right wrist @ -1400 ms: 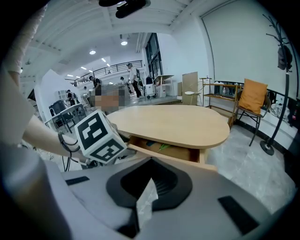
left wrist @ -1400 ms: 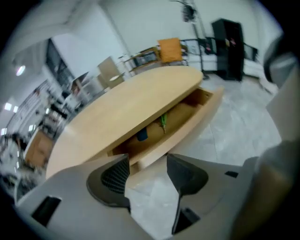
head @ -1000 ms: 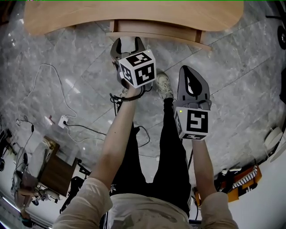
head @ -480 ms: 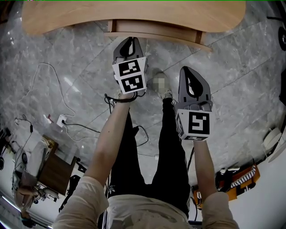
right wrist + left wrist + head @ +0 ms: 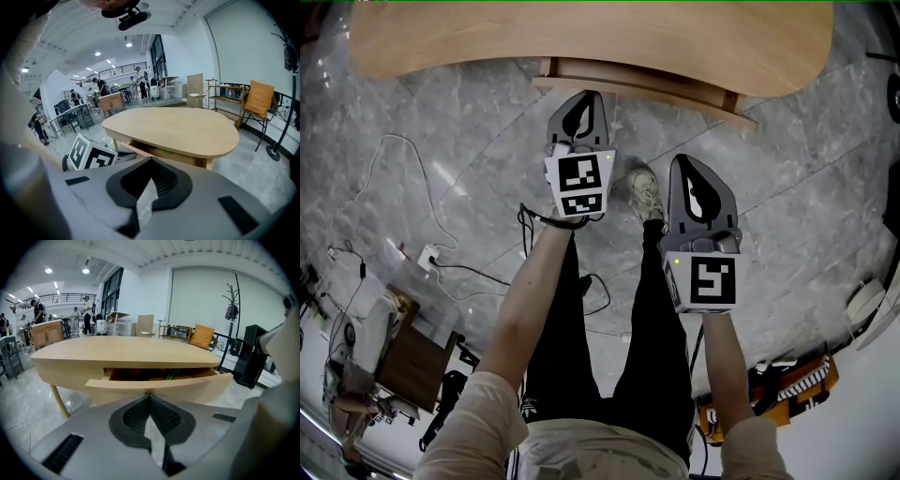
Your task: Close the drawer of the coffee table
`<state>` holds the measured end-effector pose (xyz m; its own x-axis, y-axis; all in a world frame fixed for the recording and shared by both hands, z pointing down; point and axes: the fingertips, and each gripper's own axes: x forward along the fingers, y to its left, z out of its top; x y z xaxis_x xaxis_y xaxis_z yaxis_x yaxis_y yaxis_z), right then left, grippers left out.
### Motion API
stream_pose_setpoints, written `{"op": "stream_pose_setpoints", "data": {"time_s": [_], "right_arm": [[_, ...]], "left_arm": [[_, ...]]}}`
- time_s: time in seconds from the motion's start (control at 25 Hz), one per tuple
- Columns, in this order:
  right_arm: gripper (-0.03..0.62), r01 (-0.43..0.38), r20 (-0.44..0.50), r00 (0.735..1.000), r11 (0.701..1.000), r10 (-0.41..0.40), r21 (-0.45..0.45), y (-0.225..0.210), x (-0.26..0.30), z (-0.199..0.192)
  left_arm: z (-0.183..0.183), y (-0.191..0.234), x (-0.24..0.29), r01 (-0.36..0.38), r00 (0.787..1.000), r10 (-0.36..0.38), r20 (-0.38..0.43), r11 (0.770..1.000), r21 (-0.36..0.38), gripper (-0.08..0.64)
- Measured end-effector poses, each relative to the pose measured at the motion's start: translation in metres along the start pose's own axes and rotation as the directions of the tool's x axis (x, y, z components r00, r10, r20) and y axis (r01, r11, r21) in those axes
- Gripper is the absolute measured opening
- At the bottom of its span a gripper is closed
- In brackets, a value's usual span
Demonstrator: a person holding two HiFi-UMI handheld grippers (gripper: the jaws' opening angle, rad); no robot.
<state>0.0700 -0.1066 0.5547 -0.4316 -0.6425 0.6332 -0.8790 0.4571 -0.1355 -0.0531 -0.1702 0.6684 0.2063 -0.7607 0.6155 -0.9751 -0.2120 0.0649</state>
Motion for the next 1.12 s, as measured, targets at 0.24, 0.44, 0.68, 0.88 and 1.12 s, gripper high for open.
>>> {"op": "stream_pose_setpoints", "data": {"time_s": [0.24,0.44,0.68,0.88,1.12], "right_arm": [[0.005,0.010,0.005,1.000,0.999,-0.010,0.036,-0.001,0.016,0.006],[0.005,-0.006,0.029,1.000,0.999,0.005,0.045,0.000,0.030,0.017],[0.005,-0.020,0.048,0.999,0.997,0.017,0.069,-0.008,0.041,0.019],[0.005,-0.005,0.036,0.999,1.000,0.004,0.017,-0.013,0.044,0.011],[0.003,-0.008,0.032,0.999,1.000,0.008,0.028,-0.013,0.037,0.012]], "left_arm": [[0.019,0.001,0.023,0.039,0.997,-0.041,0.064,0.999,0.033,0.009],[0.034,0.006,0.040,0.051,0.988,-0.060,0.141,0.997,0.066,0.009],[0.046,0.009,0.054,0.042,0.965,-0.050,0.259,0.998,0.038,0.009],[0.052,0.009,0.063,0.056,0.954,-0.060,0.294,0.998,0.022,0.009],[0.052,0.008,0.062,0.070,0.962,-0.071,0.262,0.997,0.012,0.009]]}}
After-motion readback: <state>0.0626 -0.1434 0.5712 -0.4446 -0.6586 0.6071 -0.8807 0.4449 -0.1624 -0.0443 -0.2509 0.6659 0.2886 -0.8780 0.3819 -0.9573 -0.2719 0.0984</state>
